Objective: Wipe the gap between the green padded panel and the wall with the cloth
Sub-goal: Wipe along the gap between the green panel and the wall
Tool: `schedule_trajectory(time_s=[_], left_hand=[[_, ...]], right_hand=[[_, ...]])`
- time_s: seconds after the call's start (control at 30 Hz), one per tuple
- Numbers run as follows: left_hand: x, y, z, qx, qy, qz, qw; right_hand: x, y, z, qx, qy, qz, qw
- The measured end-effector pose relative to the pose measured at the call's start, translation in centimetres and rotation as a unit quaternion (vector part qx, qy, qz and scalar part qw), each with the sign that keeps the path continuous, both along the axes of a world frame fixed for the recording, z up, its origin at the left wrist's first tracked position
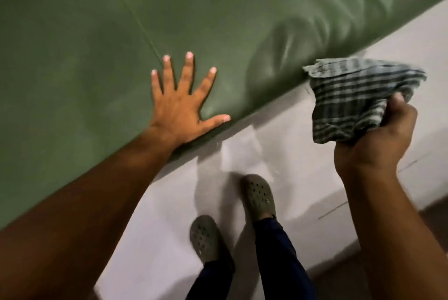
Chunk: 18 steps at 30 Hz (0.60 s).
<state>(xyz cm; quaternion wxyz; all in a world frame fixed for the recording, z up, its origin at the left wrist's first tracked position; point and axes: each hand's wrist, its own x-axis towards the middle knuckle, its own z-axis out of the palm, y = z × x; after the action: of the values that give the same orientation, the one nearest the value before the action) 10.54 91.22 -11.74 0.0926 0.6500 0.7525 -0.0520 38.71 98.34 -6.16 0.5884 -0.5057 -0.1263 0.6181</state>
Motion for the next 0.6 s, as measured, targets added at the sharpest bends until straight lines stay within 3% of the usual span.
schedule_trajectory(time_s=[0.33, 0.6], left_hand=[[11.4, 17.3, -0.6, -0.002, 0.024, -0.193, 0.981], [23.2, 34.2, -0.2, 0.008, 0.056, -0.297, 0.953]], right_hand=[[6.5, 0.6, -6.0, -0.084, 0.043, -0.112, 0.989], [11.9, 6.5, -11.2, -0.134, 0.075, -0.152, 0.976]])
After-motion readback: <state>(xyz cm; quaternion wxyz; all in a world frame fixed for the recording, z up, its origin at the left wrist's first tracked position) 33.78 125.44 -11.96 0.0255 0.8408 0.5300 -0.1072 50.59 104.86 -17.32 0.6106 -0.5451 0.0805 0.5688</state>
